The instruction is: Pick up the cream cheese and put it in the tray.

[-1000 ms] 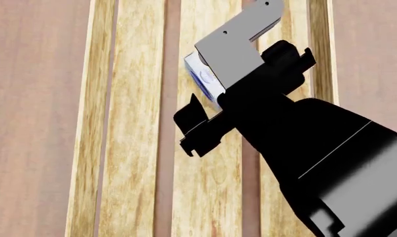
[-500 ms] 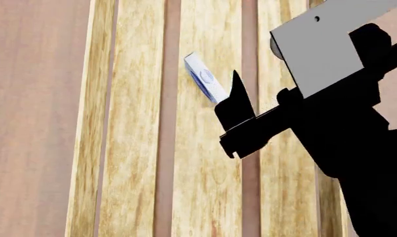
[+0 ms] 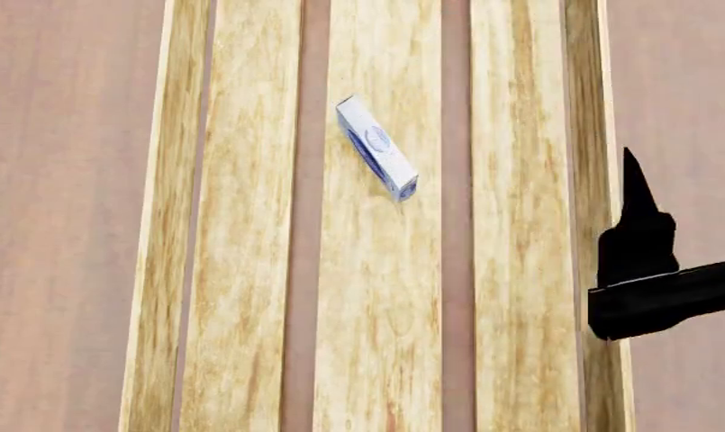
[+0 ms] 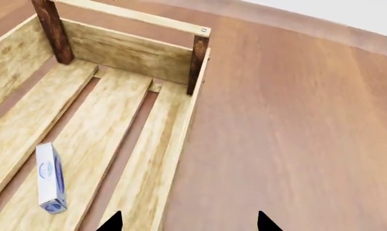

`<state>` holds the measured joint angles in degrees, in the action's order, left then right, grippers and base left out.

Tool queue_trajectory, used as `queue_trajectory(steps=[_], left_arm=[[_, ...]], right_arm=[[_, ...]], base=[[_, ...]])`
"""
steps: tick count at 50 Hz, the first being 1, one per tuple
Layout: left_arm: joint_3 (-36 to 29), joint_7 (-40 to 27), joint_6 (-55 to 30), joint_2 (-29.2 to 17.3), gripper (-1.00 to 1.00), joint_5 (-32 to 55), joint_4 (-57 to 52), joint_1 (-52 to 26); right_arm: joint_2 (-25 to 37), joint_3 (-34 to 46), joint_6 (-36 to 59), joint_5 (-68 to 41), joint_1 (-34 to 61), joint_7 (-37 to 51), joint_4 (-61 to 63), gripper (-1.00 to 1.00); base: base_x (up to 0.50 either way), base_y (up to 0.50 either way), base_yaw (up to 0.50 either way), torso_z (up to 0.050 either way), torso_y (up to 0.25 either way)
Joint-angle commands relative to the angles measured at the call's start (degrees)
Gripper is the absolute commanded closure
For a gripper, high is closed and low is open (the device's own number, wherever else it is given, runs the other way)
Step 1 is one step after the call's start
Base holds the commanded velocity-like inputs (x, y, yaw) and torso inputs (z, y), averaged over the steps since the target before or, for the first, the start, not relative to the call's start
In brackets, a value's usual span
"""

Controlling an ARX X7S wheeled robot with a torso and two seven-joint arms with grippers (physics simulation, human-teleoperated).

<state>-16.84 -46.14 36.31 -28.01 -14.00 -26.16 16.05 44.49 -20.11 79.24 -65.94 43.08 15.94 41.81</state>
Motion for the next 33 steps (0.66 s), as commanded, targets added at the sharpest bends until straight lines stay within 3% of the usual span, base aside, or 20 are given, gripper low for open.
queue_trajectory(steps=[1, 16, 33], left_arm=[[3.73, 1.43, -6.78, -1.95, -1.00, 1.85, -7.54, -0.16], [15.44, 6.58, -28.66, -9.59, -1.00, 15.17, -24.22, -10.82], [21.61, 6.79, -49.86, -17.24, -1.00, 25.02, -33.72, -26.29]], right_arm=[[-0.15, -10.88, -7.29, 3.70, -14.43, -4.29, 2.03, -1.00], [-3.60, -12.47, -14.41, 9.77, -23.33, -8.73, 1.41, -1.00], [-3.07, -10.52, -13.86, 8.83, -21.36, -7.97, 0.81, -1.00]], base=[[0.00, 0.00, 0.00, 0.000, 0.000], [0.00, 0.00, 0.00, 0.000, 0.000], [0.00, 0.00, 0.00, 0.000, 0.000]])
